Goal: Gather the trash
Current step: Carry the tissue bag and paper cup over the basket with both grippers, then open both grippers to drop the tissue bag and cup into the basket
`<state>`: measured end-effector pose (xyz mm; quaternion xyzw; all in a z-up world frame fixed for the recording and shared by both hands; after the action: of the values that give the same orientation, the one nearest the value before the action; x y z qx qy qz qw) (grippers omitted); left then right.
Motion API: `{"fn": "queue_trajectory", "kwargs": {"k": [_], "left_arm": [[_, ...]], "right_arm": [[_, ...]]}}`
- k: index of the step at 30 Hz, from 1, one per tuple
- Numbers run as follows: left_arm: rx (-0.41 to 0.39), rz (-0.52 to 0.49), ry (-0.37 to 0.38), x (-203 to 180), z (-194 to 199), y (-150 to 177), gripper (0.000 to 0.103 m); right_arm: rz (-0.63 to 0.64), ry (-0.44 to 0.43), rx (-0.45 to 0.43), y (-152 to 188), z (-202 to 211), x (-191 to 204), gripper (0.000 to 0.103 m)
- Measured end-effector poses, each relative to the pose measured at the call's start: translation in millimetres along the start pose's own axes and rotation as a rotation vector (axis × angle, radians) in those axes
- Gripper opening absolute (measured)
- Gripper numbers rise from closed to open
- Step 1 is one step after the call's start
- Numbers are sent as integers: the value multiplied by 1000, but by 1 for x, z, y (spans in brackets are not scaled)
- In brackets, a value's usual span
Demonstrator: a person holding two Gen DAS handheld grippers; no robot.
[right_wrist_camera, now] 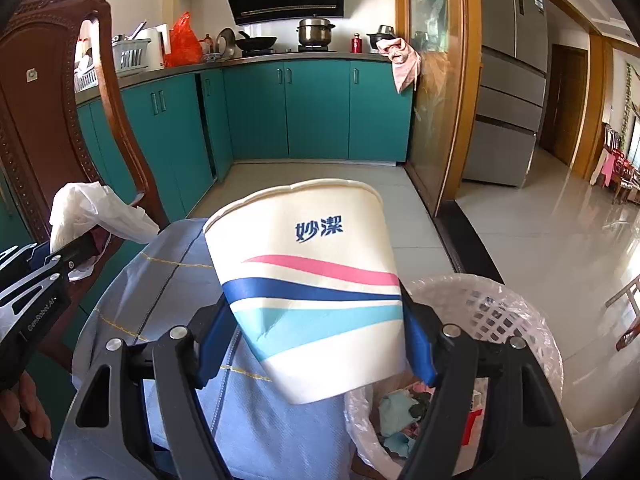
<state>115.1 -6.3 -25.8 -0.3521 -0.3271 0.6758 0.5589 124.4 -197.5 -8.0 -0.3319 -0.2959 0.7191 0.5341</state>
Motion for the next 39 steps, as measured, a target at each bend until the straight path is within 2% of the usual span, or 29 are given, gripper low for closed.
{"fn": "queue_trajectory", "kwargs": {"k": [4, 6, 14, 22, 23, 24, 25, 26, 27, 30, 35, 37, 39], "left_arm": [[-10, -23, 26, -12, 8, 1, 24], [2, -36, 66, -23, 7, -1, 24], [129, -119, 310, -102, -1, 26, 24], [249, -208, 438, -192, -22, 56, 25], [271, -214, 452, -199, -25, 58, 28], [297, -221, 470, -207, -30, 62, 40], [318, -226, 488, -212, -33, 64, 54], [336, -230, 506, -217, -37, 67, 80], [333, -232, 500, -218, -39, 68, 88], [312, -236, 444, -211, -45, 67, 89], [295, -140, 359, -171, -56, 54, 93], [269, -127, 330, -149, -54, 46, 98], [221, -120, 287, -128, -48, 40, 100]], "right_arm": [[-6, 18, -13, 3, 10, -11, 72], [-15, 41, -24, 7, 19, -26, 72], [-105, 199, 35, 49, 46, -106, 72], [-170, 273, 97, 85, 59, -145, 72], [-183, 281, 101, 88, 60, -150, 72], [-194, 287, 103, 91, 61, -154, 72], [-207, 291, 107, 94, 61, -159, 72], [-216, 292, 109, 95, 62, -162, 72], [-227, 291, 111, 97, 61, -164, 72], [-243, 271, 124, 99, 54, -165, 72], [-231, 217, 158, 94, 30, -153, 74], [-226, 213, 195, 91, 17, -145, 88], [-222, 210, 207, 86, 12, -138, 92]]}}
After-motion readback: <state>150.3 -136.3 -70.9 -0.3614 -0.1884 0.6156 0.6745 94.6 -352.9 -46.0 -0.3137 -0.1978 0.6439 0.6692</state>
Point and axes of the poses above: each gripper's, at about its wrist camera, not at the fingertips, and z roughly against the way its jaws point, x to its left, y to its underside, the point moved 1 cm from there along -z, roughly the way its jaws point, and after that the axes turned 14 degrees about z, right-handed, at the moved point
